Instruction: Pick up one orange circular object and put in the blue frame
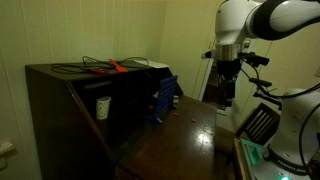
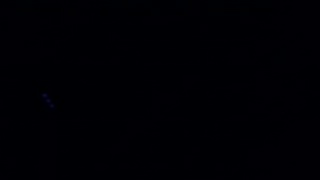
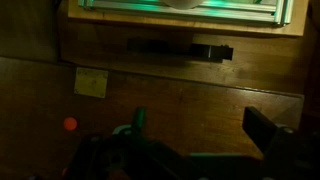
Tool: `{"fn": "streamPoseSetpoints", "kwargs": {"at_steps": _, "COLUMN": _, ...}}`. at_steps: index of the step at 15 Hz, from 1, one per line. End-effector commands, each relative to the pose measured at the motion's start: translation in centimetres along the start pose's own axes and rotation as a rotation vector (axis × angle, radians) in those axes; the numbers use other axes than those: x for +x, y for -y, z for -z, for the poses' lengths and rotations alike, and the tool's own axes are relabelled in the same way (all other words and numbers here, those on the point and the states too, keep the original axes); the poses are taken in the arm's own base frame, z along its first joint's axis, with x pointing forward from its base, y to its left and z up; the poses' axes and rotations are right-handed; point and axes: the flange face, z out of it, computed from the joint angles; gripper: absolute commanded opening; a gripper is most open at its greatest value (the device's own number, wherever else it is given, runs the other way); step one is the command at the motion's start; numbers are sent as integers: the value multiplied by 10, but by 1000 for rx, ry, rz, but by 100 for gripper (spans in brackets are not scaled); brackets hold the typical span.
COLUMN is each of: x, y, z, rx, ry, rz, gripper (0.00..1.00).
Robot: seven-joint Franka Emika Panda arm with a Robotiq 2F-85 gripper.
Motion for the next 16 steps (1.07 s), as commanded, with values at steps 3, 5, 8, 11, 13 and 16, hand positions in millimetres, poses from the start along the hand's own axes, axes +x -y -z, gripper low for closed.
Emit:
{"fn": "streamPoseSetpoints", "kwargs": {"at_steps": 3, "x": 0, "y": 0, "z": 0, "rx": 0, "ry": 0, "rz": 0, "gripper": 100}}
{"fn": "streamPoseSetpoints", "kwargs": {"at_steps": 5, "x": 0, "y": 0, "z": 0, "rx": 0, "ry": 0, "rz": 0, "gripper": 100}}
{"fn": "streamPoseSetpoints", "kwargs": {"at_steps": 8, "x": 2, "y": -5, "z": -2, "rx": 10, "ry": 9, "rz": -25, "gripper": 100}}
{"fn": "streamPoseSetpoints", "kwargs": {"at_steps": 11, "x": 6, "y": -46, "z": -21, "rx": 66, "ry": 19, "rz": -150, "gripper": 100}}
{"fn": "streamPoseSetpoints", "kwargs": {"at_steps": 13, "x": 8, "y": -79, "z": -34, "rx": 94, "ry": -15, "rz": -209, "gripper": 100}}
{"fn": "streamPoseSetpoints", "kwargs": {"at_steps": 16, "x": 14, "y": -124, "z": -56, "rx": 121, "ry": -51, "rz": -271, "gripper": 100}}
